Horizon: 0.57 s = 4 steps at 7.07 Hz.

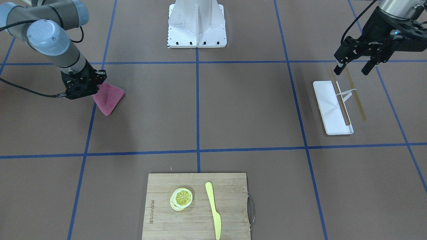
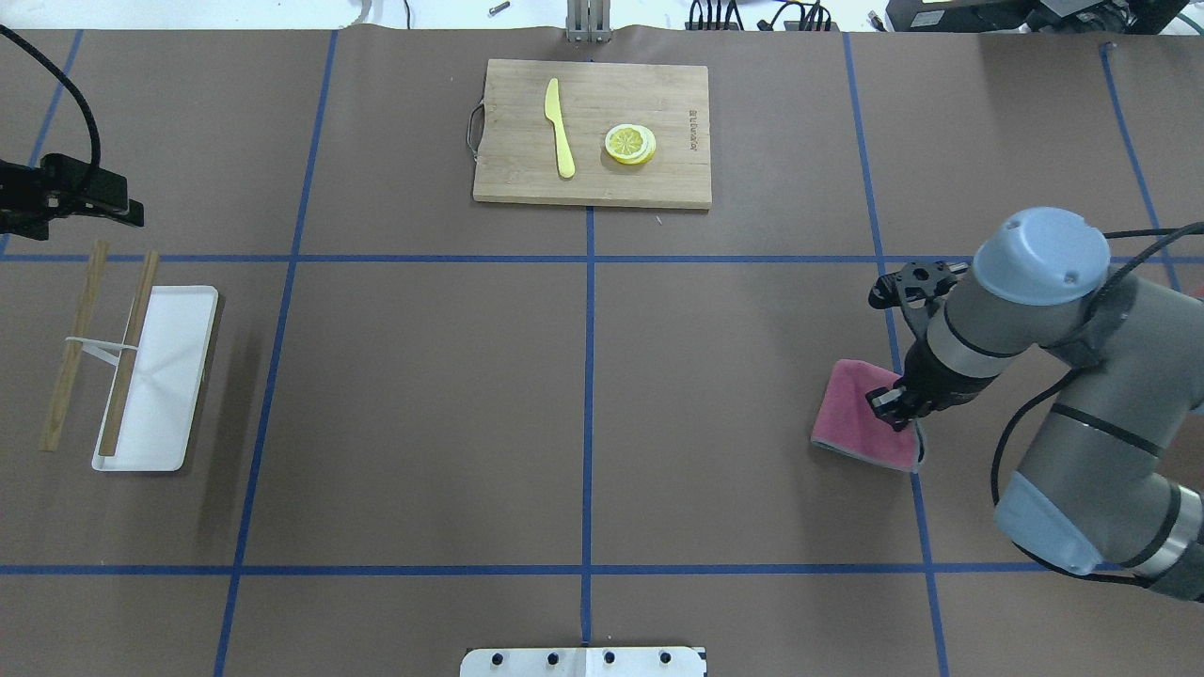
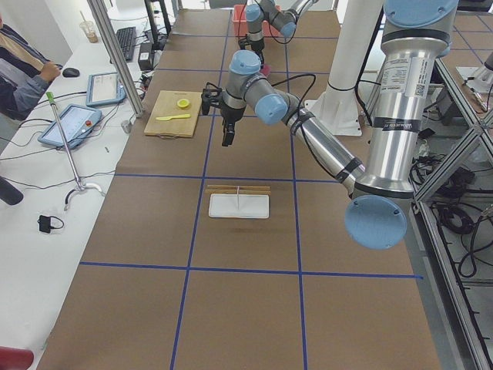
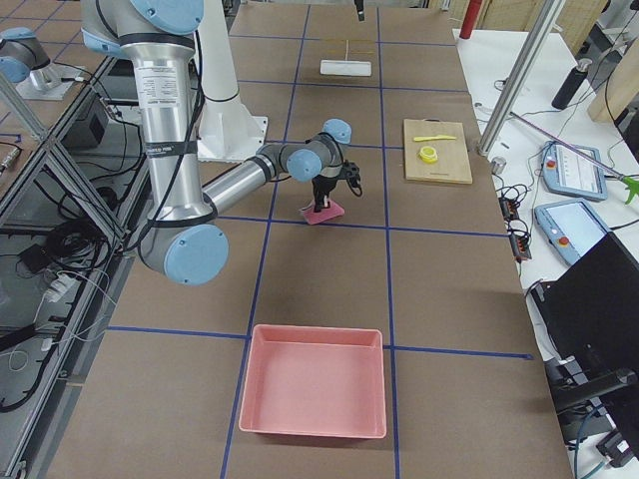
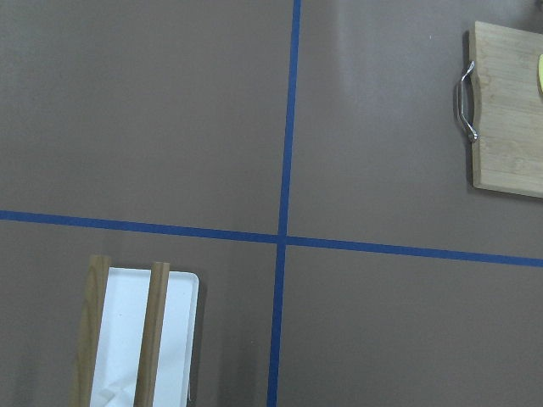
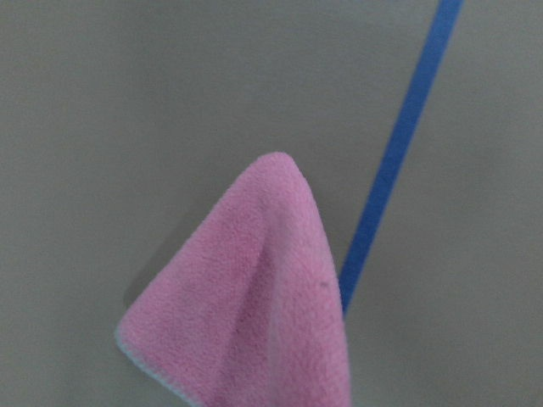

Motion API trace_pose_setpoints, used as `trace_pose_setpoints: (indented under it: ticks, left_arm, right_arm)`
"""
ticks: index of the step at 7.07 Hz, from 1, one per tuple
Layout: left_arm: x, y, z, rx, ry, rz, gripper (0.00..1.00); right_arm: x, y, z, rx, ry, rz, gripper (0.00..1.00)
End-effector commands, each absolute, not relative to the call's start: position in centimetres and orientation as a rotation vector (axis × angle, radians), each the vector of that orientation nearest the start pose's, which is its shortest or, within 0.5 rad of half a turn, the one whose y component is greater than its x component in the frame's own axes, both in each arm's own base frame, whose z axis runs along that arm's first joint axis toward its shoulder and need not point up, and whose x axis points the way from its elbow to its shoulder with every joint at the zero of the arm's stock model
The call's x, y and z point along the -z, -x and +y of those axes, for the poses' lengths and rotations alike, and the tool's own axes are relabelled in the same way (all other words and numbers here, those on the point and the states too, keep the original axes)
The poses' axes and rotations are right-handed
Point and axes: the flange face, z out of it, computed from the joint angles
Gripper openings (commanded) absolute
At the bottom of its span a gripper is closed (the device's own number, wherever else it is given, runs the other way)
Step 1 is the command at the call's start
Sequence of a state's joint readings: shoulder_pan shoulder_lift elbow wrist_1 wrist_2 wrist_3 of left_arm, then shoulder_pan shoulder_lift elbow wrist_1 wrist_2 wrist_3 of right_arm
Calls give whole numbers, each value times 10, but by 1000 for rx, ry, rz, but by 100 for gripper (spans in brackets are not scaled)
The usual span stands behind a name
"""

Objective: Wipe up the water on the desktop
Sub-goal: 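Wipe the cloth back toward the center and around with the right gripper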

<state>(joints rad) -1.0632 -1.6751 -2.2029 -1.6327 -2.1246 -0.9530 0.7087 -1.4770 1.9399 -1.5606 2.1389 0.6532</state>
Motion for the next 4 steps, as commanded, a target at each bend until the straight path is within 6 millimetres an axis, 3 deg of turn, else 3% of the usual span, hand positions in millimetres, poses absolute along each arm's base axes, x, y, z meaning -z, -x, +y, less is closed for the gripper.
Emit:
trace_pose_setpoints:
  ticks: [1,2,3,4]
  left_arm:
    - [-311,-156,-447,192,-227,906,97]
    - [-311,-156,-447,192,-227,906,97]
    - [-312,-157,-448,188,-228,905,97]
    - [-314,-157,-448,186,-226,901,97]
  right_arm:
    - [-431,345,-408,343,33,-725,0]
    - [-375,388,-412,301,55,-750,0]
    - [-324,448,-418,246,96,-759,0]
    - [-303,484,-407,209,123,-772,0]
